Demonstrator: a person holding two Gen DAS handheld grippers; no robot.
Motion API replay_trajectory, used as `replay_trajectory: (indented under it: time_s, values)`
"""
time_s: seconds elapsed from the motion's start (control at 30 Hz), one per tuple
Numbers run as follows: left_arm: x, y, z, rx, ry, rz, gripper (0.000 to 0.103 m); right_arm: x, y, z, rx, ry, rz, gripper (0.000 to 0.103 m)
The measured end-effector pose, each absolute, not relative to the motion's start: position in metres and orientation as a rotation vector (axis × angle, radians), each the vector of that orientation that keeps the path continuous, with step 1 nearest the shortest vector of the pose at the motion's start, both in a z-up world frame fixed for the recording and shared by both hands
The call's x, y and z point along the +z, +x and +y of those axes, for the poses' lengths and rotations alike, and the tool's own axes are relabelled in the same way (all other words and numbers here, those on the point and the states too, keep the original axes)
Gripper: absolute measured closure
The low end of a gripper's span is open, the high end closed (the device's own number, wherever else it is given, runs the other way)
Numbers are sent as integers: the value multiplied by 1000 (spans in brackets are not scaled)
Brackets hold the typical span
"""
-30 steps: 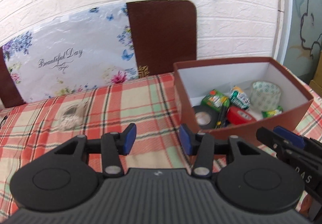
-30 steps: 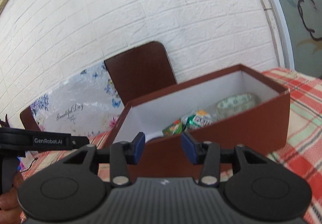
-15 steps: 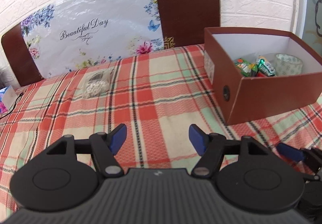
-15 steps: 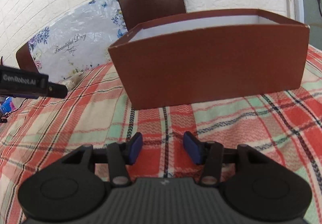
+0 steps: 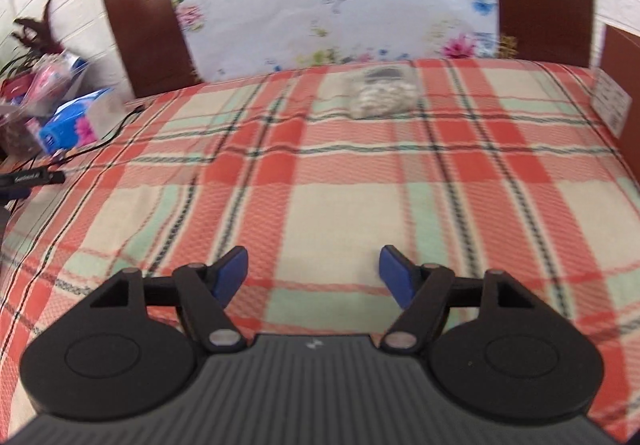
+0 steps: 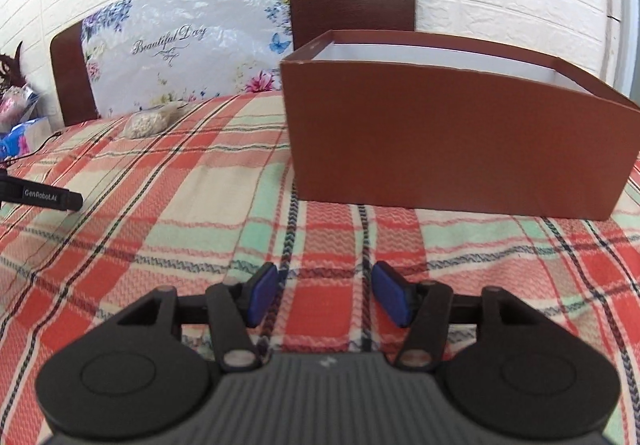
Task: Organize objects
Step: 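Move the right gripper back toward the bag of white beads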
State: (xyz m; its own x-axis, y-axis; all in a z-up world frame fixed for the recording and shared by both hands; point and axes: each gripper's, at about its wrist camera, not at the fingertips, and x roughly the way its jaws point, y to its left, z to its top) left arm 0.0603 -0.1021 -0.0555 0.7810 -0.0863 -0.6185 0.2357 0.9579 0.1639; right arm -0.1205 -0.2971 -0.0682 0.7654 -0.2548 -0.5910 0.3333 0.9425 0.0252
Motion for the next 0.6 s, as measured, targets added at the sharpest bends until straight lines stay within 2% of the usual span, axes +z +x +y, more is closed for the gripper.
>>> replay_trajectory:
  time_s: [0.1,0.33,0.43,0.6]
  values:
    - [-61,61,-92,-176,186,638,19,-69,-118,-294,-318,119,623,46]
    - [-53,53,-107,-234,127,679,22,-66,-121,-298,-322,154,622,48]
    - [-39,34,-124,-284,134,699,23,-58,-130,-304,-339,219,626,48]
    - [-2,-13,-151,-428,173,622,21,-26,-163,-316,-398,275,551,46]
